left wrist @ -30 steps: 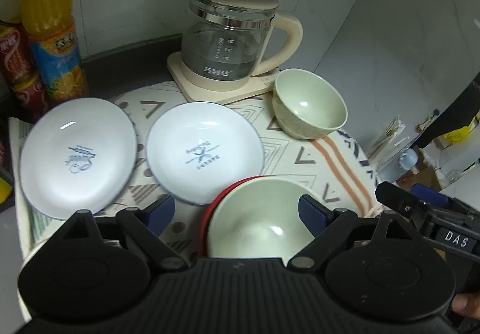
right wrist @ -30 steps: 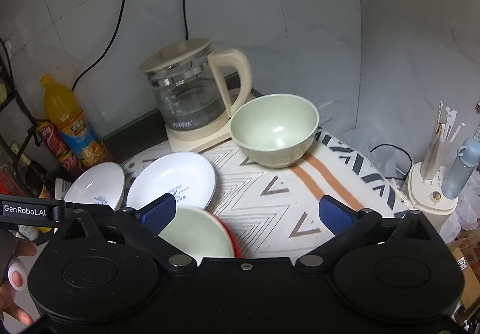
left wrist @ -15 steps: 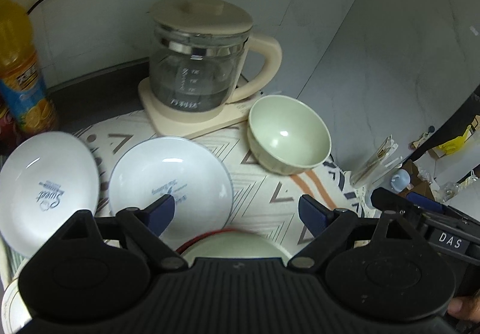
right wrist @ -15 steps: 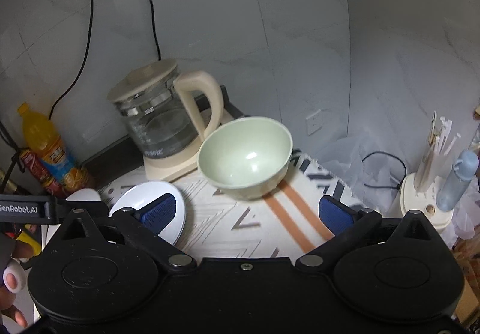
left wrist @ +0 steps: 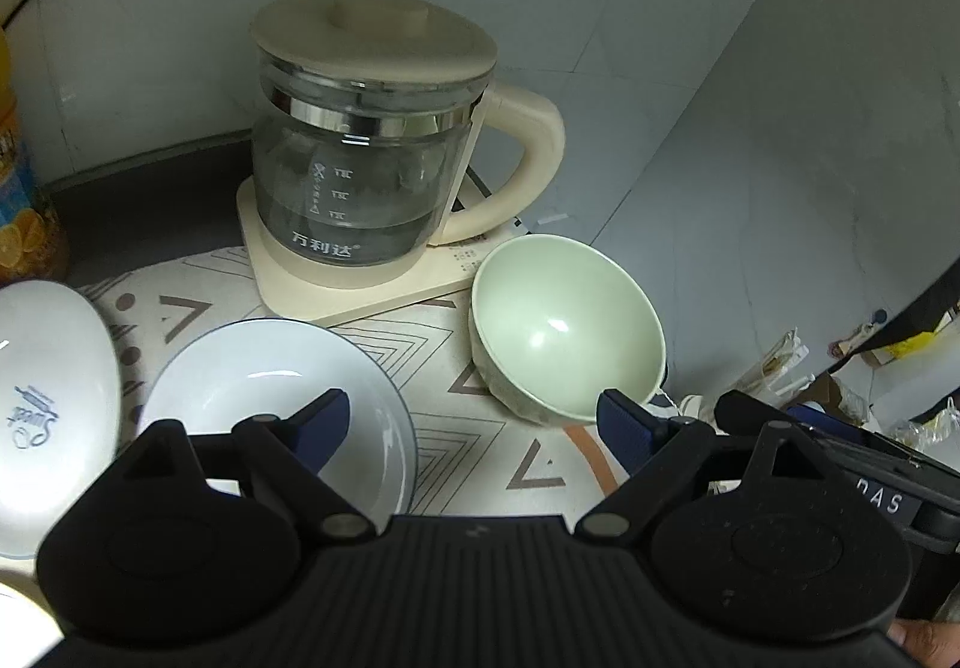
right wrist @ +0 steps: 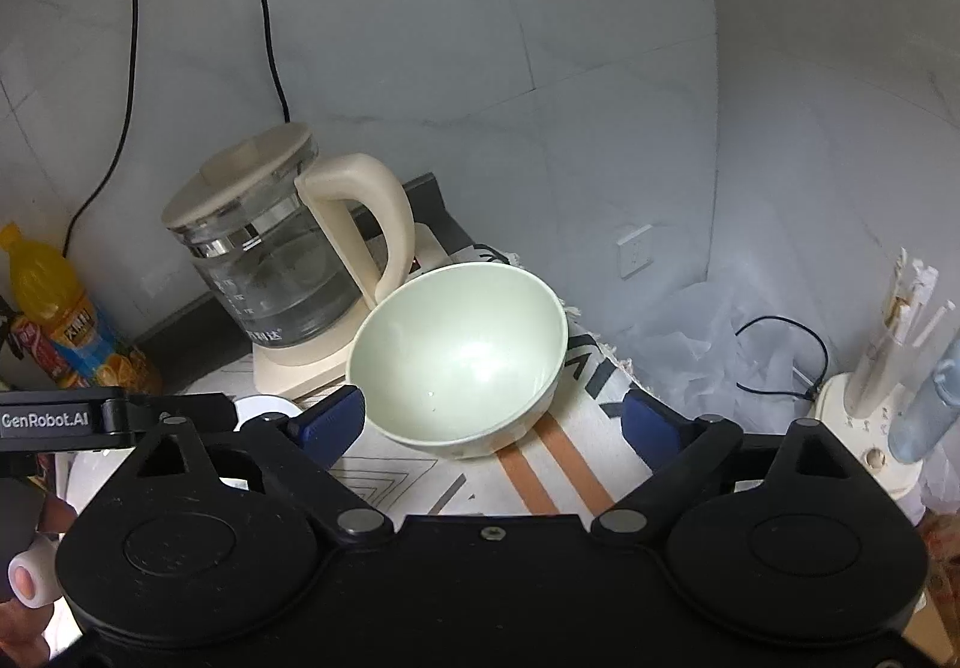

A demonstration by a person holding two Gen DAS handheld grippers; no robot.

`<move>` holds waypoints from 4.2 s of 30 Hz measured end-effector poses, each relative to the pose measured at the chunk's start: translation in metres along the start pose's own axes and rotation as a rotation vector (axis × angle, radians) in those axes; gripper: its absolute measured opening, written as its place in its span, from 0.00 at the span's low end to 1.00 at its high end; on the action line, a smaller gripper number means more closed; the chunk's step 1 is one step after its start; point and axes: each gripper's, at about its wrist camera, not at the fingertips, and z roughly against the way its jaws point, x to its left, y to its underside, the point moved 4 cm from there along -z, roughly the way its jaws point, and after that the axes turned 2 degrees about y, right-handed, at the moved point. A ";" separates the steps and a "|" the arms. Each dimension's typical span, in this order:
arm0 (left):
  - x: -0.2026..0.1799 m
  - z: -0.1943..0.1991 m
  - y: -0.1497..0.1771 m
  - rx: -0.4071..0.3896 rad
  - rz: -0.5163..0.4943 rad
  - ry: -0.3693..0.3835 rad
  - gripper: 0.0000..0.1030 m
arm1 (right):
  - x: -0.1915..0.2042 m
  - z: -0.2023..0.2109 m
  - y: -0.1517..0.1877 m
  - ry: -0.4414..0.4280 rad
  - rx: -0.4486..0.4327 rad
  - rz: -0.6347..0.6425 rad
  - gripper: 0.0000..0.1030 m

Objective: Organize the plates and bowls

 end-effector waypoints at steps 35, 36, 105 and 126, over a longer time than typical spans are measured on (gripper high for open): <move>-0.013 -0.138 0.001 0.175 0.128 -0.060 0.22 | -0.028 -0.139 0.013 -0.059 0.260 -0.083 0.26; -0.015 -0.137 0.001 0.172 0.126 -0.065 0.22 | -0.028 -0.139 0.013 -0.057 0.260 -0.079 0.25; 0.040 0.097 0.122 0.091 0.099 -0.004 0.22 | 0.100 0.078 0.103 -0.053 0.054 0.029 0.24; 0.079 0.081 0.134 0.122 0.152 0.006 0.22 | 0.120 0.041 0.136 0.017 0.169 0.071 0.24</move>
